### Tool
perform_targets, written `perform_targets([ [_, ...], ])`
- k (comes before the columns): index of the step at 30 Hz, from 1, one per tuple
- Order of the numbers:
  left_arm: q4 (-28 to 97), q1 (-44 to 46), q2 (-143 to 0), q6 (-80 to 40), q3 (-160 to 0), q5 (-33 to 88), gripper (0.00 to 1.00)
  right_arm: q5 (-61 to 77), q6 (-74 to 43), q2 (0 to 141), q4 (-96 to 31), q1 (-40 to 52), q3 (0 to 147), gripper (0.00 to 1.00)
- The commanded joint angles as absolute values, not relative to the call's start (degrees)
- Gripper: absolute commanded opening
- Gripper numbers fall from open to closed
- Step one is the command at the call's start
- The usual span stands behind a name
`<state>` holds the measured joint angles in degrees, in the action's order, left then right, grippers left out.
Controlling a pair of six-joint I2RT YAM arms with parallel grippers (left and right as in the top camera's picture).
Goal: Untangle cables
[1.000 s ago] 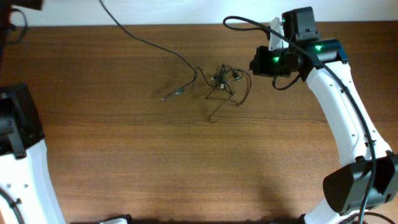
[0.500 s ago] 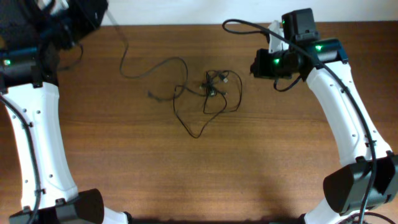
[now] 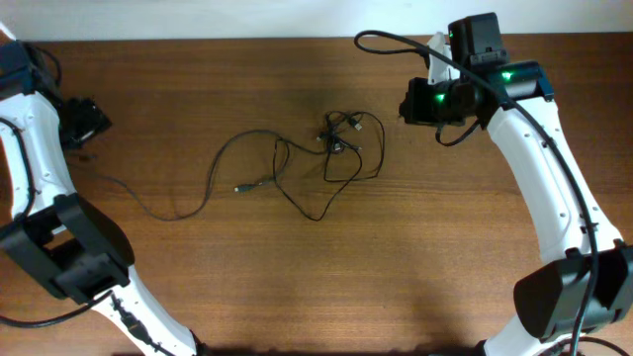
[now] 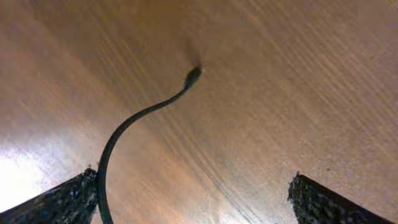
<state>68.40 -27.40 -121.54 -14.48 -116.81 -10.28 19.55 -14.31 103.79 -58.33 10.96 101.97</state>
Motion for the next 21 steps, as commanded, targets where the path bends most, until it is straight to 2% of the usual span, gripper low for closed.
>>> perform_targets([
  [1, 65.1, -27.4, -121.5, -7.4, -117.3, -2.2, 0.99, 18.8, -13.7, 103.7, -58.4, 10.9, 101.8, 0.08],
  [2, 64.0, -27.4, -121.5, -7.4, -117.3, -1.5, 0.99, 18.8, -13.7, 103.7, -58.7, 10.9, 101.8, 0.08],
  [4, 61.1, -28.8, -121.5, -7.4, -117.3, 8.5, 0.96, 18.5, -13.7, 103.7, -59.4, 10.9, 101.8, 0.08],
  [5, 60.4, -29.7, -121.5, -7.4, -117.3, 12.7, 0.84, 18.4, -13.7, 103.7, -59.6, 10.9, 101.8, 0.08],
  [6, 61.2, -30.7, -121.5, -9.8, -117.3, 9.7, 0.42, 18.4, -13.7, 103.7, -59.6, 10.9, 101.8, 0.08],
  [7, 63.0, -31.4, -121.5, -18.0, -117.3, 3.7, 0.44, 18.4, -13.7, 103.7, -59.7, 10.9, 101.8, 0.08],
  [8, 63.9, -32.4, -121.5, -22.0, -117.3, 3.4, 0.51, 18.4, -13.7, 103.7, -59.8, 10.9, 101.8, 0.08],
  [9, 63.9, -33.0, -121.5, -21.8, -117.3, 3.2, 0.72, 18.4, -13.7, 103.7, -59.8, 10.9, 101.8, 0.08],
  [10, 63.9, -33.1, -121.5, -21.1, -117.3, 2.7, 0.99, 18.4, -13.7, 103.7, -59.8, 10.9, 101.8, 0.08],
  [13, 64.6, -34.0, -121.5, -22.5, -117.3, -3.2, 0.99, 18.4, -13.7, 103.7, -60.1, 10.9, 101.8, 0.08],
  [15, 66.7, -34.3, -121.5, -26.6, -117.3, -13.3, 0.99, 18.3, -13.7, 103.7, -60.3, 10.9, 101.8, 0.08],
  [16, 64.6, -33.6, -121.5, -16.8, -117.3, -5.9, 0.99, 18.1, -13.7, 103.7, -60.2, 10.9, 101.8, 0.08],
  [18, 60.1, -30.9, -121.5, 3.5, -117.3, 16.9, 0.96, 17.3, -13.7, 103.7, -60.4, 10.9, 101.8, 0.08],
  [19, 58.2, -27.7, -121.5, 8.4, -117.3, 23.0, 0.95, 17.3, -13.7, 103.7, -60.5, 10.9, 101.8, 0.08],
  [21, 57.4, -19.7, -121.8, 13.7, -117.3, 21.1, 0.94, 17.3, -13.7, 103.7, -60.5, 10.9, 101.8, 0.09],
])
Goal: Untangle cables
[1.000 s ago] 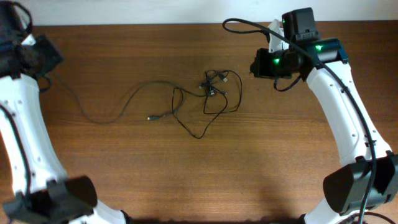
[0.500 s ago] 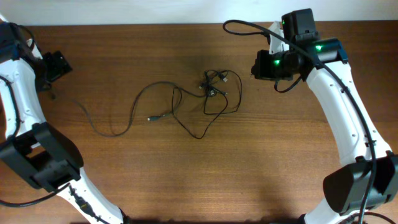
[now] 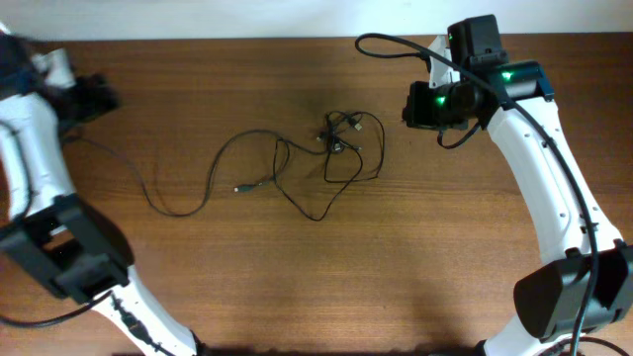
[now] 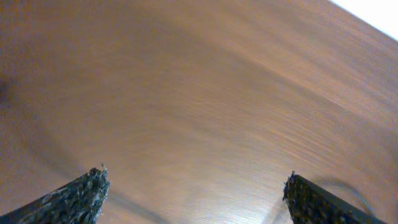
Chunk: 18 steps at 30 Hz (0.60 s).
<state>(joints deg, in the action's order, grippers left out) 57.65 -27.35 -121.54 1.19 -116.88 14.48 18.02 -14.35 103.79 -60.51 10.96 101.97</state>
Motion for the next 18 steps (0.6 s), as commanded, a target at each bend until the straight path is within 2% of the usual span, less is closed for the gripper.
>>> perform_targets([
  [1, 57.4, -15.3, -122.4, 15.9, -117.3, 17.2, 0.94, 17.3, -13.7, 103.7, -60.5, 10.9, 101.8, 0.09],
  [3, 57.9, -6.5, -125.5, 18.3, -117.3, 6.1, 0.90, 17.3, -13.2, 103.7, -60.9, 10.9, 101.8, 0.09],
  [5, 59.3, -3.8, -128.2, 22.1, -117.3, 6.2, 0.86, 17.3, -12.4, 103.7, -61.1, 10.9, 101.8, 0.09],
  [9, 64.8, -2.8, -135.5, 25.4, -117.3, 4.7, 0.73, 17.3, -12.4, 103.7, -61.1, 10.9, 101.8, 0.09],
  [10, 65.8, -2.8, -136.5, 25.4, -117.3, 3.5, 0.62, 17.3, -12.4, 103.7, -61.1, 10.9, 101.8, 0.13],
  [11, 66.1, -2.8, -136.9, 25.4, -117.3, 3.3, 0.61, 17.3, -12.4, 103.7, -61.1, 10.9, 101.8, 0.13],
  [13, 66.7, -2.8, -139.1, 25.4, -117.2, 3.2, 0.52, 17.3, -12.4, 103.7, -61.1, 10.9, 101.8, 0.14],
  [18, 66.9, -2.8, -142.4, 25.4, -117.1, 3.1, 0.52, 17.3, -12.2, 103.7, -61.2, 10.9, 101.8, 0.15],
])
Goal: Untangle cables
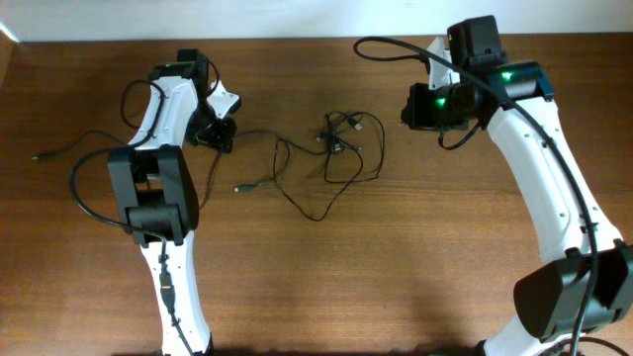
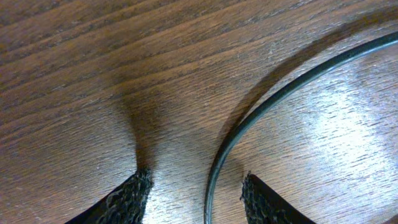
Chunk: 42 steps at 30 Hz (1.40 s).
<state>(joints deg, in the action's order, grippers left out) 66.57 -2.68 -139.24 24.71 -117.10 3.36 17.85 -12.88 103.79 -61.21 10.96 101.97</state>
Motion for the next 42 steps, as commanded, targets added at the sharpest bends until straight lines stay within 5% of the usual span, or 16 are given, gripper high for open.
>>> perform_targets([
  [1, 67.2, -2.8, -143.4, 25.4, -117.1, 3.1, 0.47, 17.3, -12.2, 103.7, -61.2, 10.9, 101.8, 0.15],
  [3, 67.4, -2.8, -143.8, 25.4, -117.1, 3.1, 0.06, 17.3, -12.2, 103.7, -61.2, 10.9, 101.8, 0.16],
  [4, 67.3, -2.8, -143.8, 25.3, -117.2, 2.6, 0.00, 17.3, -12.2, 103.7, -61.2, 10.9, 101.8, 0.16],
  [13, 84.5, -3.9, -138.0, 7.0, -159.9, -1.3, 0.00, 17.3, -12.2, 103.7, -61.3, 10.9, 101.8, 0.21],
  [19, 88.1, -3.9, -130.8, 6.7, -179.2, 5.3, 0.00, 17.3, -12.2, 103.7, -61.3, 10.9, 101.8, 0.21],
  [26, 88.9, -7.9, -127.2, 10.3, -179.0, 23.8, 0.00, 17.3, -12.2, 103.7, -62.2, 10.9, 101.8, 0.21],
  [28, 88.6, -10.6, -127.2, 0.8, -177.5, 10.4, 0.00, 17.3, -12.2, 103.7, -62.5, 10.9, 101.8, 0.21],
  [35, 77.2, -30.5, -126.6, -6.5, -177.5, 1.5, 0.00, 17.3, -12.2, 103.7, -63.1, 10.9, 101.8, 0.21],
  [38, 84.6, -35.1, -126.6, -20.6, -176.7, -24.4, 0.00, 17.3, -12.2, 103.7, -63.1, 10.9, 101.8, 0.21],
  [42, 83.8, -35.0, -126.6, -12.9, -167.4, -7.3, 0.00, 17.3, -12.2, 103.7, -63.1, 10.9, 101.8, 0.21],
])
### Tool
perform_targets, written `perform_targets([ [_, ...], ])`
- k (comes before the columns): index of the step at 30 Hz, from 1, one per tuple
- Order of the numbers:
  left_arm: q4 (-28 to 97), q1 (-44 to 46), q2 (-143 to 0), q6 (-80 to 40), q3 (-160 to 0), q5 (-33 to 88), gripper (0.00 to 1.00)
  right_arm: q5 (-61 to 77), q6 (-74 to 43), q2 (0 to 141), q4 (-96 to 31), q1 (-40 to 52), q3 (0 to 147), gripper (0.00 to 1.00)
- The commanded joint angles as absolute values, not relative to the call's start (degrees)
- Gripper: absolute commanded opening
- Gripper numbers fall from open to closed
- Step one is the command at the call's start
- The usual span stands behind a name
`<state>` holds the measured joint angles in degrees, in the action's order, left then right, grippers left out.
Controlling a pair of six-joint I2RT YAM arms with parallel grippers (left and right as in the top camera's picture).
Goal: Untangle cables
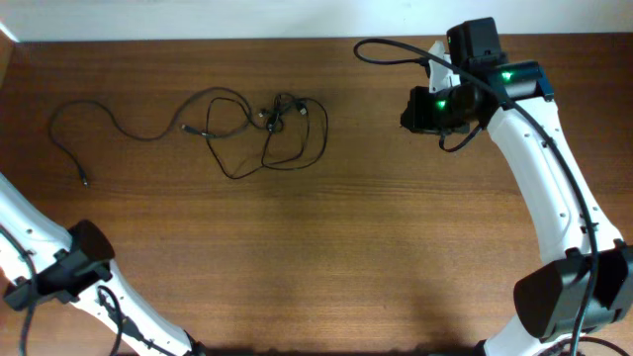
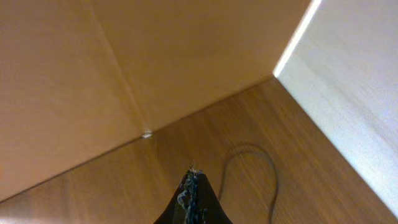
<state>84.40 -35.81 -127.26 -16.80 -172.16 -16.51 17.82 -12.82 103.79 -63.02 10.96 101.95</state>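
Observation:
A knot of thin black cables (image 1: 280,111) lies on the wooden table left of centre, with loops hanging below it. One long strand (image 1: 119,124) runs from it to the far left and ends in a plug (image 1: 83,181). My left gripper (image 2: 193,188) is shut, fingertips pressed together with nothing visible between them; beyond it a cable loop (image 2: 249,147) shows near the table's corner. In the overhead view only the left arm's lower part (image 1: 61,275) is seen. My right gripper (image 1: 408,107) hovers to the right of the knot, its jaws too dark to read.
The white wall (image 1: 247,20) borders the table's far edge, and a pale panel (image 2: 74,74) meets the table at the corner in the left wrist view. The right arm's own black lead (image 1: 381,44) arcs above the table at the back.
My left gripper was low over the table with a strand between its parted fingers; now it is shut and pulled away. The knot lies further left and nearer the back. The right arm has not moved.
My left gripper stood open over a cable end at the far left, then open near the back left corner, then straddled a strand left of the knot. Now the whole bundle sits further left and the left gripper is shut near the table's corner.

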Motion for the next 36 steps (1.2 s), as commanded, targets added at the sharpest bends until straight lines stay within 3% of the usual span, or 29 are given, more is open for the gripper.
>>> perform_targets([
  [1, 83.1, -33.9, -126.6, -9.6, -163.1, -0.9, 0.10, 17.3, -12.2, 103.7, -63.3, 10.9, 101.8, 0.21],
  [3, 82.9, -31.1, -126.6, -5.8, -155.0, 3.7, 0.27, 17.3, -12.2, 103.7, -63.3, 10.9, 101.8, 0.21],
  [6, 79.5, -24.0, -126.6, -2.2, -142.7, 3.7, 0.35, 17.3, -12.2, 103.7, -63.3, 10.9, 101.8, 0.21],
  [9, 73.3, -15.9, -126.6, 0.1, -131.3, 4.2, 0.53, 17.3, -12.2, 103.7, -63.7, 10.9, 101.8, 0.21],
  [12, 67.2, -10.8, -126.6, 11.9, -120.4, 9.8, 0.54, 17.3, -12.2, 103.7, -63.5, 10.9, 101.8, 0.21],
  [14, 63.2, -8.5, -126.6, 13.2, -114.7, 10.0, 0.59, 17.3, -12.2, 104.0, -63.6, 10.9, 101.8, 0.21],
  [15, 61.5, -7.9, -126.6, 10.3, -113.0, 10.5, 0.59, 17.3, -12.2, 104.7, -63.6, 10.9, 101.8, 0.21],
  [17, 56.1, -7.5, -126.6, -3.1, -108.8, 10.0, 0.49, 17.3, -12.2, 106.1, -63.7, 10.9, 101.8, 0.21],
  [20, 54.5, -7.7, -126.6, -20.4, -106.7, 3.3, 0.48, 17.3, -11.1, 106.4, -63.7, 10.9, 101.8, 0.21],
  [24, 52.1, -7.7, -126.6, -22.7, -105.9, 2.6, 0.44, 17.3, -10.9, 106.4, -63.7, 10.9, 101.8, 0.21],
  [31, 49.2, -7.7, -127.1, -25.8, -105.8, -1.5, 0.49, 17.3, -10.9, 106.4, -64.3, 10.9, 101.8, 0.21],
  [36, 49.8, -7.7, -131.3, -25.7, -105.8, 1.7, 0.44, 17.3, -10.7, 106.4, -64.4, 10.9, 101.8, 0.21],
])
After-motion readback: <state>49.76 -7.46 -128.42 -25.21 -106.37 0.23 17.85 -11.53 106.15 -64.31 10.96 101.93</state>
